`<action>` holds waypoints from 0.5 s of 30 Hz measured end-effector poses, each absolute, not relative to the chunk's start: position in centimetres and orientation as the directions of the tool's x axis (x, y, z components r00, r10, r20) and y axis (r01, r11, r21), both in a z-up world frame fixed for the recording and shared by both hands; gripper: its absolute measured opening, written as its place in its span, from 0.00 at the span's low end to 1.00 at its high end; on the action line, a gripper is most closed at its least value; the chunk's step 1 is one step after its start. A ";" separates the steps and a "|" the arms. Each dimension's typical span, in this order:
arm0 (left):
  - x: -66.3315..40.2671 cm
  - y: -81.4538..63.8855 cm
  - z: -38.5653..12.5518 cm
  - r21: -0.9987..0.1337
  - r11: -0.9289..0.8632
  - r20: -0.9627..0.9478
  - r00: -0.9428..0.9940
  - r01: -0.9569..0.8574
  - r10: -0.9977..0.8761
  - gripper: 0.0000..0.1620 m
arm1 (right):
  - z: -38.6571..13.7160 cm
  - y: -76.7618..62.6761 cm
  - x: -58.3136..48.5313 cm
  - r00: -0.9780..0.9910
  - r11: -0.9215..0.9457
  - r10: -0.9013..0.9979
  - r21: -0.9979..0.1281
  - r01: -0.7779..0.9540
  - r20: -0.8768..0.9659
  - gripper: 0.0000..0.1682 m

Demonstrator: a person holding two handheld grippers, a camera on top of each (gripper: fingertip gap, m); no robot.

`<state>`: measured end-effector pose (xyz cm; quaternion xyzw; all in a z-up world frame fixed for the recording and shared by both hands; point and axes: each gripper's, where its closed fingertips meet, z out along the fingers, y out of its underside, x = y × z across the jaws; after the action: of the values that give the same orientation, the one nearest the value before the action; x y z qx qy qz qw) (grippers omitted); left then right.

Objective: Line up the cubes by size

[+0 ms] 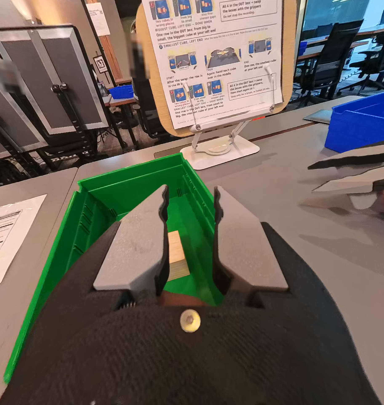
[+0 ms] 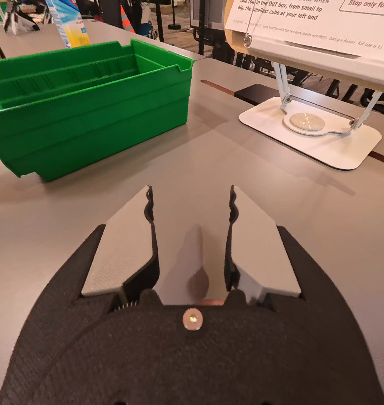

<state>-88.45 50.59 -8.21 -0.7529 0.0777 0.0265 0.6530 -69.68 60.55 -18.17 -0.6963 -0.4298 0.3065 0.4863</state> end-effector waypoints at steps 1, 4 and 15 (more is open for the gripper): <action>-88.4 50.4 -8.0 -0.979 -0.130 -0.147 0.986 -0.157 -0.082 0.24 | -18.2 60.5 -69.7 0.439 -0.158 0.898 -0.941 0.300 -0.011 0.40; -88.4 49.9 -7.6 -0.979 -0.117 -0.156 0.985 -0.165 -0.079 0.24 | -18.6 60.5 -69.6 0.440 -0.155 0.898 -0.931 0.329 0.006 0.41; -88.9 49.3 -8.4 -0.967 -0.146 -0.206 0.977 -0.211 -0.047 0.23 | -19.0 60.3 -69.7 0.427 -0.104 0.901 -0.912 0.397 0.083 0.40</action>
<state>-88.94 49.34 -8.39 -0.7544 0.0852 0.0633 0.6477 -69.75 60.32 -19.04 -0.6950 -0.4667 0.2623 0.4800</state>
